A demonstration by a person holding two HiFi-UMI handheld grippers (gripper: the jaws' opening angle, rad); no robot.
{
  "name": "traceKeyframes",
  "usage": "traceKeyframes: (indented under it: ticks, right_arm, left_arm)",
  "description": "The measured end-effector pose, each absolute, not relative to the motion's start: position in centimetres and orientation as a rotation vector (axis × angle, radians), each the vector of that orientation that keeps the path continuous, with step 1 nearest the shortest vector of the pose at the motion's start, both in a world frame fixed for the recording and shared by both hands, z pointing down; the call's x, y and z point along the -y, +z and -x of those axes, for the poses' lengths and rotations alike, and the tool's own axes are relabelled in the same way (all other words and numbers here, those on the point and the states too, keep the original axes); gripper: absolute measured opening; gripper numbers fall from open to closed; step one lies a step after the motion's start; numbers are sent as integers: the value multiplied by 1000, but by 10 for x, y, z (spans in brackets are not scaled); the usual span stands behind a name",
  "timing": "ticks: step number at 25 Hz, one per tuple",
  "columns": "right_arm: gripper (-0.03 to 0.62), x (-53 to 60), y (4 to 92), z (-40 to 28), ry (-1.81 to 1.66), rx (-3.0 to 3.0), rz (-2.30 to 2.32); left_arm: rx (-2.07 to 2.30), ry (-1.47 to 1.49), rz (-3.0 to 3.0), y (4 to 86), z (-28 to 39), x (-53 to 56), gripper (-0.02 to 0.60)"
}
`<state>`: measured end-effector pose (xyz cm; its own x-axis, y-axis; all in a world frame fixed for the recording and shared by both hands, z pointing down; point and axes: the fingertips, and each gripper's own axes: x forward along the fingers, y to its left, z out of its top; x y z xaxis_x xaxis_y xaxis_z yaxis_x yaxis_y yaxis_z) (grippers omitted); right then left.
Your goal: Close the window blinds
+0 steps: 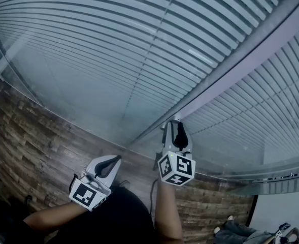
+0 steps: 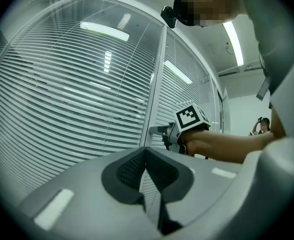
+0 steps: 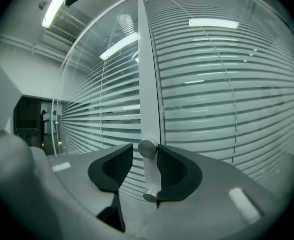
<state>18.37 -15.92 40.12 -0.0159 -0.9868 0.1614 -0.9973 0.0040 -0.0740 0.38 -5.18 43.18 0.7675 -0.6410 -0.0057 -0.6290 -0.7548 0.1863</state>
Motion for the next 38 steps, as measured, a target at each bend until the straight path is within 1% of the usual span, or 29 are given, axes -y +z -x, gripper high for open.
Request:
traceKeyframes:
  ticks: [4, 7, 13, 19, 25, 31, 34, 37, 38]
  right_arm:
    - [154, 162, 402, -189, 309, 2182, -2189]
    - [137, 161, 401, -191, 304, 2172, -2211]
    - [133, 163, 399, -193, 270, 2150, -2209]
    - [132, 163, 397, -191, 139, 2077, -2132]
    - [130, 165, 399, -184, -152, 1885, -1947]
    - [129, 164, 401, -181, -352, 1733, -1811]
    - [129, 165, 402, -180, -367, 1729, -1789]
    - [137, 165, 400, -181, -297, 1801, -1816]
    - [162, 164, 399, -181, -265, 1840, -1829]
  left_arm:
    - [1014, -84, -2793, 433, -3, 54, -2]
    - [1009, -73, -2790, 436, -4, 52, -2]
    - [1017, -71, -2791, 435, -3, 51, -2]
    - [1021, -93, -2777, 432, -2, 53, -2]
    - [1028, -82, -2780, 435, -1, 55, -2]
    - [1031, -81, -2771, 437, 1, 54, -2]
    - [1031, -73, -2779, 439, 2, 54, -2]
    - [1028, -80, -2770, 437, -2, 52, -2]
    - [1029, -74, -2769, 438, -3, 52, -2]
